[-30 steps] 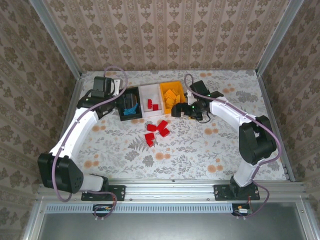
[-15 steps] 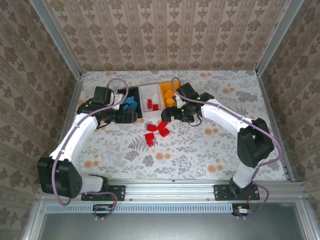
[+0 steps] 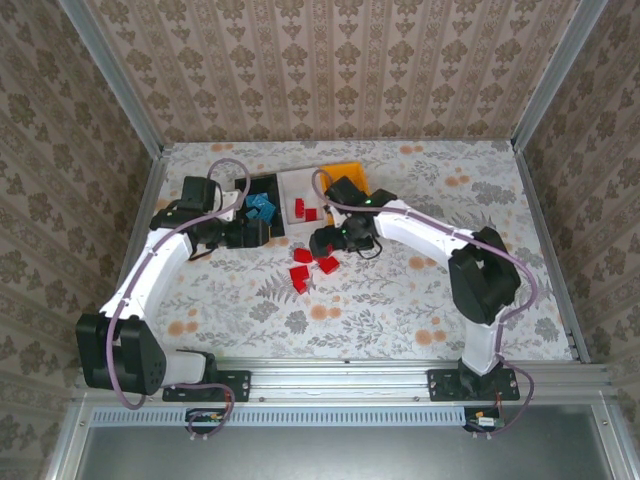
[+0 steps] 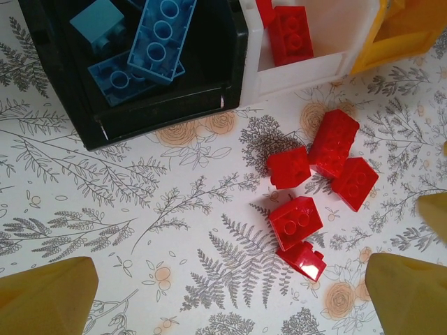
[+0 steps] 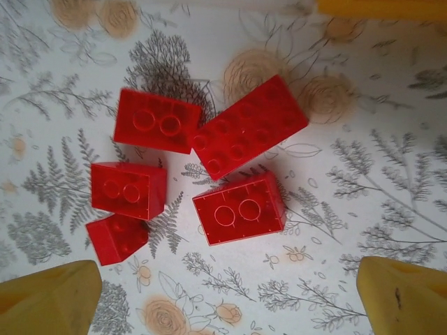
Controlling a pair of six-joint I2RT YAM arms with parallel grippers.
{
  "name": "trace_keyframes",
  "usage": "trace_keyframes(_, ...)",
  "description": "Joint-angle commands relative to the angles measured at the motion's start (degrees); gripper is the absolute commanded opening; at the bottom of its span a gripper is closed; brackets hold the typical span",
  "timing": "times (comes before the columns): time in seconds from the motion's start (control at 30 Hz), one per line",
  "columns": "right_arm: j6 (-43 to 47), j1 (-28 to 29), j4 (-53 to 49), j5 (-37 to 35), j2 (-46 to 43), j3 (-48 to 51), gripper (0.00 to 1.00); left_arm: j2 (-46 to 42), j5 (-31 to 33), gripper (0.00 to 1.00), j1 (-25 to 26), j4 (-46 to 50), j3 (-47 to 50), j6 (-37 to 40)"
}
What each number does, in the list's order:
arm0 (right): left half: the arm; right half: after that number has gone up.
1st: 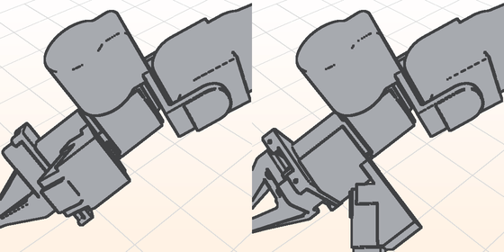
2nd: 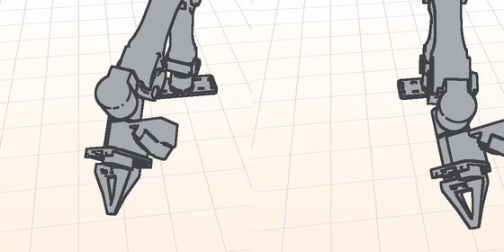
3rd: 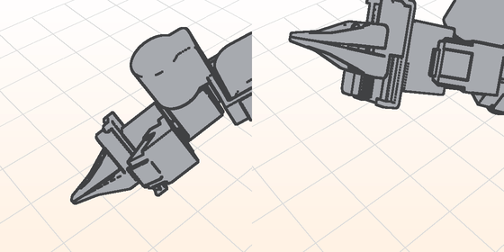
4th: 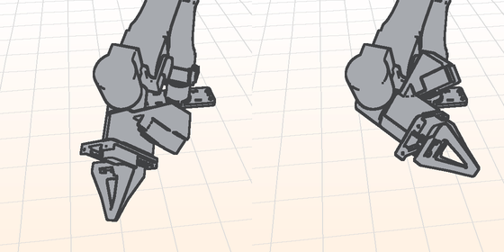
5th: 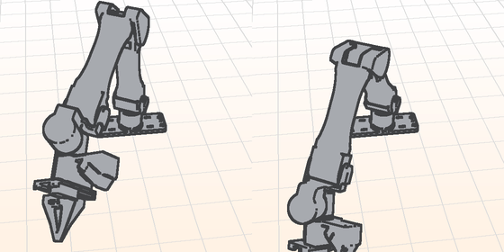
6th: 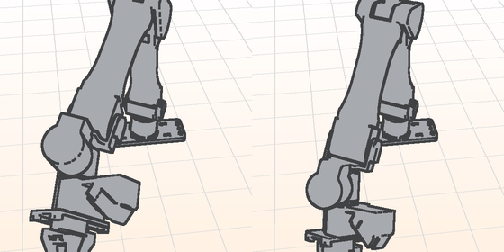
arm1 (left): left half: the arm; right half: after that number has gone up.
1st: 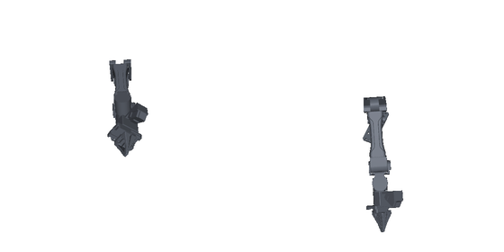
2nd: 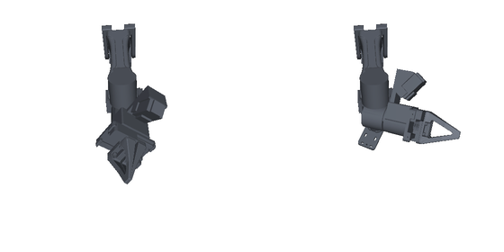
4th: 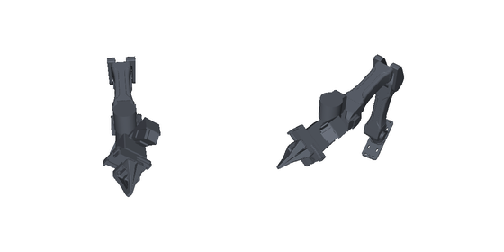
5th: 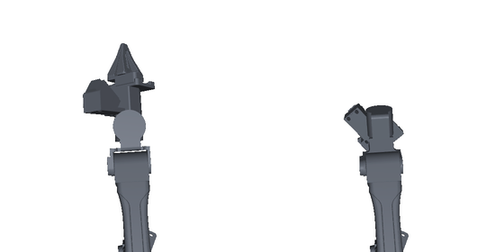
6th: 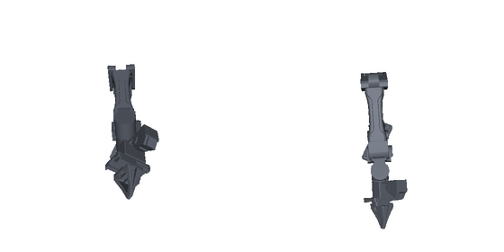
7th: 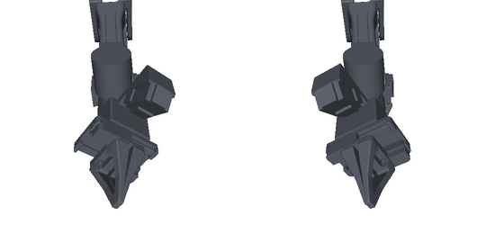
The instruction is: Sort the legos into containers by color
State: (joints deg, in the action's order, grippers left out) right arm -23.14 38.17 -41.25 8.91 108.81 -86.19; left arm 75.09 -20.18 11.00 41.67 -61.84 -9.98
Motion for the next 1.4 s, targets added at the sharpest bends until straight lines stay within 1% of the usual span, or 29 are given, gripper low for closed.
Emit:
trace_keyframes(0.0,3.2,1.7,-4.7,-3.8,3.3,-2.9,0.90,-0.6,-1.3,1.00,-0.7,-0.8,0.7,0.9)
trace_keyframes(0.1,4.7,2.5,-5.8,-4.8,5.4,-4.5,0.85,-0.3,-1.3,1.00,-1.1,-0.9,0.7,0.8)
trace_keyframes(0.3,6.5,3.2,-7.1,-5.6,8.9,-7.2,0.84,-0.1,-0.6,1.00,-1.3,-0.9,0.8,0.7)
trace_keyframes(0.5,7.2,3.3,-8.0,-6.5,11.9,-9.5,0.78,0.0,-0.5,1.00,-1.6,-0.9,0.9,0.5)
trace_keyframes(0.8,7.6,3.4,-8.6,-7.6,14.8,-10.6,0.73,0.2,-0.9,1.00,-2.2,-1.0,1.0,0.3)
trace_keyframes(1.07,7.3,3.4,-8.5,-8.9,15.8,-10.3,0.60,0.4,-1.2,1.00,-2.3,-1.1,1.1,0.2)
trace_keyframes(1.3,7.0,3.5,-8.7,-10.5,14.5,-9.7,0.50,0.4,-1.2,1.00,-2.3,-1.1,1.1,0.3)
trace_keyframes(1.37,6.8,3.5,-8.7,-11.1,13.1,-9.1,0.45,0.4,-1.2,1.00,-2.3,-1.1,1.1,0.2)
